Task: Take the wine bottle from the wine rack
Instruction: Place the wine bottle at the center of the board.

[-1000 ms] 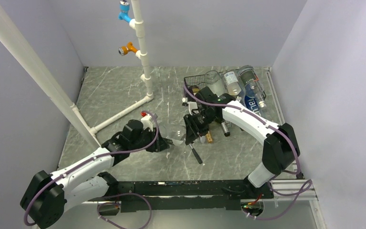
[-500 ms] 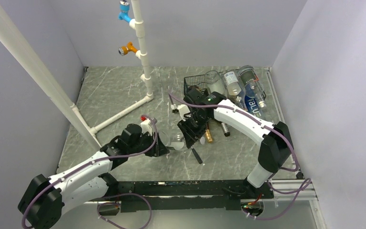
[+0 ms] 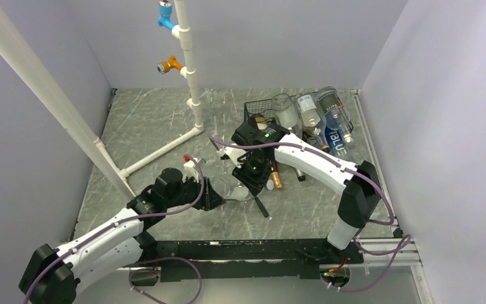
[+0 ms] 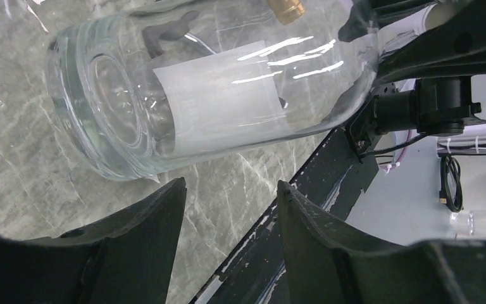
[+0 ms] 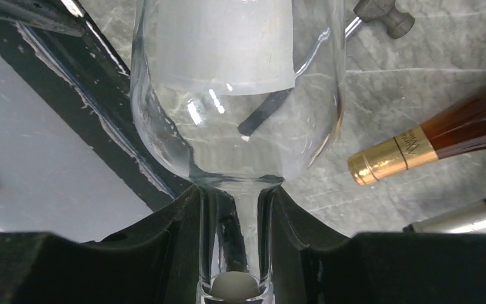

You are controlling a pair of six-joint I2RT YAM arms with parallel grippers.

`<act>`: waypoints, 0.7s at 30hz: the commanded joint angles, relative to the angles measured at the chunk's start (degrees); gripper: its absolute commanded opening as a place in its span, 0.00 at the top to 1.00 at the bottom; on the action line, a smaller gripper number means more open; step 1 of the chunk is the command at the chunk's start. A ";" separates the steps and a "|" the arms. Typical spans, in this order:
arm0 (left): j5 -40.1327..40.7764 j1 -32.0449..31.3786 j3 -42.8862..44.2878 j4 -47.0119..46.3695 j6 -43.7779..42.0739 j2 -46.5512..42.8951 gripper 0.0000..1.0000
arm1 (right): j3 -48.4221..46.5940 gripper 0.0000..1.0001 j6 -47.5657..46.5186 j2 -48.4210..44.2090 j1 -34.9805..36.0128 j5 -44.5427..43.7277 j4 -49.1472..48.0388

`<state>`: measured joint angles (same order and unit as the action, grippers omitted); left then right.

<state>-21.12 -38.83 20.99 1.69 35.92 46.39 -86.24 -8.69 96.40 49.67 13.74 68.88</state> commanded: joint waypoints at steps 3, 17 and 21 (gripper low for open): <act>-0.25 -0.23 -1.60 -3.92 -2.65 -1.55 0.38 | -5.37 1.00 -6.57 -2.41 4.30 -5.74 -0.84; 5.75 -0.25 -5.37 -5.95 -0.57 -6.94 0.26 | -9.03 1.00 -21.05 -0.31 7.02 -11.25 3.79; 10.79 -0.20 -6.05 -4.38 2.62 -8.28 0.26 | -9.92 1.00 -25.66 0.23 7.46 -11.55 5.96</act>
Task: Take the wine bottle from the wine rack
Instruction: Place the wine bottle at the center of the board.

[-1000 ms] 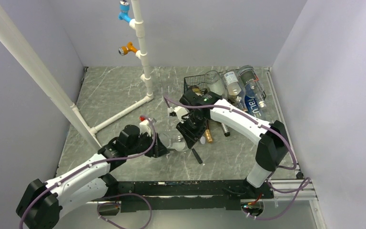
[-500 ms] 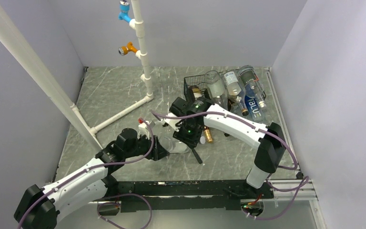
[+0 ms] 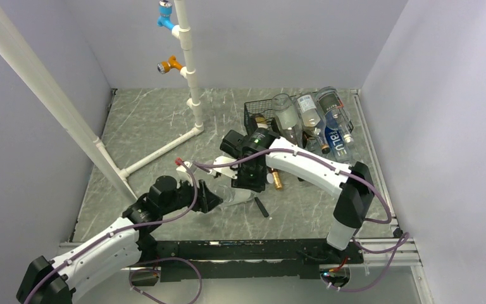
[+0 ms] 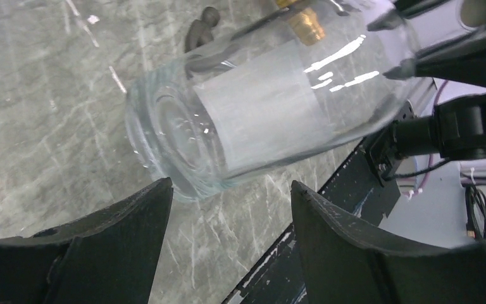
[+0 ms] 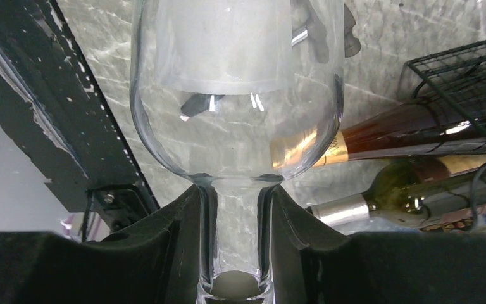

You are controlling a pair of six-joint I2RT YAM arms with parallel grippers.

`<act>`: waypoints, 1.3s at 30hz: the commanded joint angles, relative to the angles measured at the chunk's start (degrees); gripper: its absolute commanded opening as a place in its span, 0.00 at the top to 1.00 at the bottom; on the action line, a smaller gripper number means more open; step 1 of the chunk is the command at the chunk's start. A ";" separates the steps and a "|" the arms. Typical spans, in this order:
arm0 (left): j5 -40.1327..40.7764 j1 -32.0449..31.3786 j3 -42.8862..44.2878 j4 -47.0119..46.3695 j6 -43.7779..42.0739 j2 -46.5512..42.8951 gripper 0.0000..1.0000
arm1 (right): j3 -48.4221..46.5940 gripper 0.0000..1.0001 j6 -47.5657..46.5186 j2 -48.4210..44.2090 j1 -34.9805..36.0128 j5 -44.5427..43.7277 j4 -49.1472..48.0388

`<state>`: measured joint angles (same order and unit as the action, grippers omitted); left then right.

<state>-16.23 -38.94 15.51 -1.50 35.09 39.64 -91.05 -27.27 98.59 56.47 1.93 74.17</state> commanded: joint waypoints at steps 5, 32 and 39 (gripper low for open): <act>10.22 -0.06 -1.15 -0.71 7.61 -2.52 0.27 | -4.16 1.00 -11.67 -1.66 2.38 -4.24 2.38; 9.34 -0.04 -2.83 -10.49 23.13 10.63 0.29 | -9.07 1.00 -19.09 8.18 15.21 -23.53 7.40; 14.12 -0.05 -0.93 -3.04 22.71 8.25 0.28 | -11.54 1.00 -18.61 11.57 18.36 -25.36 9.20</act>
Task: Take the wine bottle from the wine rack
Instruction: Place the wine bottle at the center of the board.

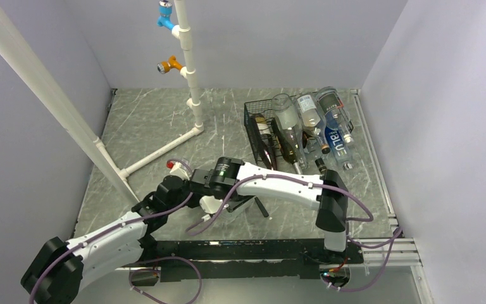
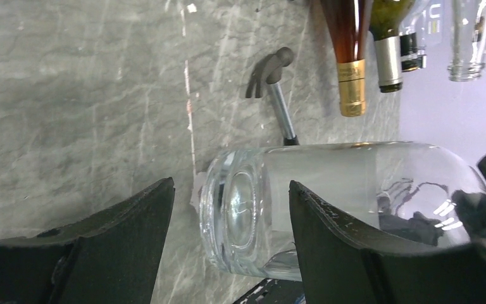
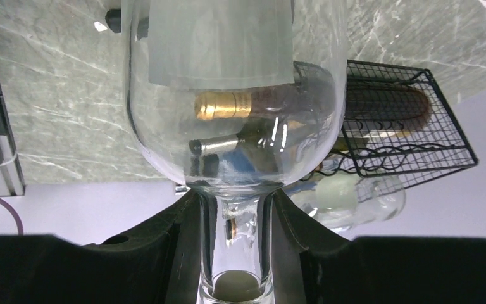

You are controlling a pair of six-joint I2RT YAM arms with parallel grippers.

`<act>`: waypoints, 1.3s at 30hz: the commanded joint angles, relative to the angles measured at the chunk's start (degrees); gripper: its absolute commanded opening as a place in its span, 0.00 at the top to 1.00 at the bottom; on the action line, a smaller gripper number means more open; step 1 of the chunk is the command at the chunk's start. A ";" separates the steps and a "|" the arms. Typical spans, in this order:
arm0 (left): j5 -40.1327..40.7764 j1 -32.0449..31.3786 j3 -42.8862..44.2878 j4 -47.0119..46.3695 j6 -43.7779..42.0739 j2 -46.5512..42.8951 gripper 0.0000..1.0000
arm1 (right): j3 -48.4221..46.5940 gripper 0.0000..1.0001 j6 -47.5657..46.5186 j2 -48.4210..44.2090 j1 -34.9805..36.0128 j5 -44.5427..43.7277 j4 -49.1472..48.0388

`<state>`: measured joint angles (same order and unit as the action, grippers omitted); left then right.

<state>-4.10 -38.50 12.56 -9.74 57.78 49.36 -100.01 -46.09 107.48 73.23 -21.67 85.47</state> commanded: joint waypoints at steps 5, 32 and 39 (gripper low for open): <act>2.78 -0.47 2.34 7.19 -0.14 -2.62 0.28 | -5.05 0.96 0.21 5.74 3.32 -3.80 -1.39; 2.91 -0.52 2.64 8.95 -1.62 -4.81 0.28 | -13.48 0.18 -1.17 9.16 7.31 -4.62 -4.71; 6.31 -0.49 4.32 15.01 -3.39 -7.94 0.28 | -20.13 0.09 -1.30 10.02 7.96 -1.35 -2.71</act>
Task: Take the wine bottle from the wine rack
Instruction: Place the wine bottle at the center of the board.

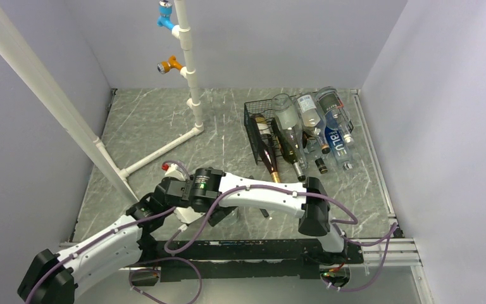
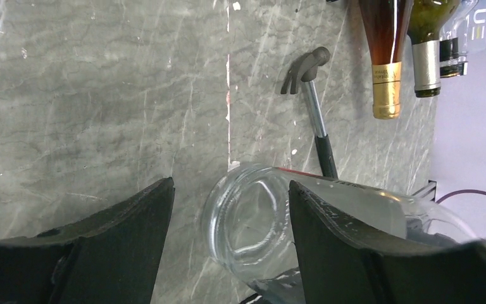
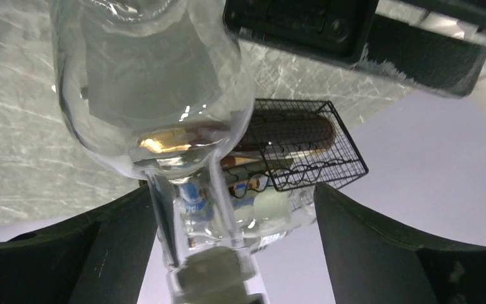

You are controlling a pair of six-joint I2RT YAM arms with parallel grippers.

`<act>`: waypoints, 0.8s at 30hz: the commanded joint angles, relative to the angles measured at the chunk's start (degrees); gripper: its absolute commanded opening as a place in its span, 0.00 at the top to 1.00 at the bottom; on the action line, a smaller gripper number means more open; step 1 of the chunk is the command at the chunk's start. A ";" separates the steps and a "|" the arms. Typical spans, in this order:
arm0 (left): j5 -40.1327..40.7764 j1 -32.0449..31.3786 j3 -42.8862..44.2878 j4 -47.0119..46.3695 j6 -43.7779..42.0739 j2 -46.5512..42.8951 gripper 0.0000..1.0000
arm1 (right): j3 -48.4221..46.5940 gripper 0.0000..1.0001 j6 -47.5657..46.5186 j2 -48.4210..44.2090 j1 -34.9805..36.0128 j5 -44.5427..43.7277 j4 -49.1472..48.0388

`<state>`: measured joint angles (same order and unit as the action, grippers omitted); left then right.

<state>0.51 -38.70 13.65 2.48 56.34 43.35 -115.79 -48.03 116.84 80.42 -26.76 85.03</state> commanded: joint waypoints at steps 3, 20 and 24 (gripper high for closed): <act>3.27 -0.25 3.99 4.98 -2.63 -3.25 0.28 | -7.65 0.05 0.66 0.98 0.87 6.41 -1.17; 7.14 -0.32 10.72 15.49 -10.28 -8.81 0.26 | -17.21 0.00 1.91 -7.47 0.52 20.52 0.98; 6.97 -0.31 12.45 17.24 -12.24 -9.68 0.25 | -18.62 0.00 2.23 -10.80 0.33 24.09 1.07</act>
<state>6.63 -38.72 22.72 17.17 47.42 34.72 -129.88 -46.81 113.23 80.73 -8.23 88.53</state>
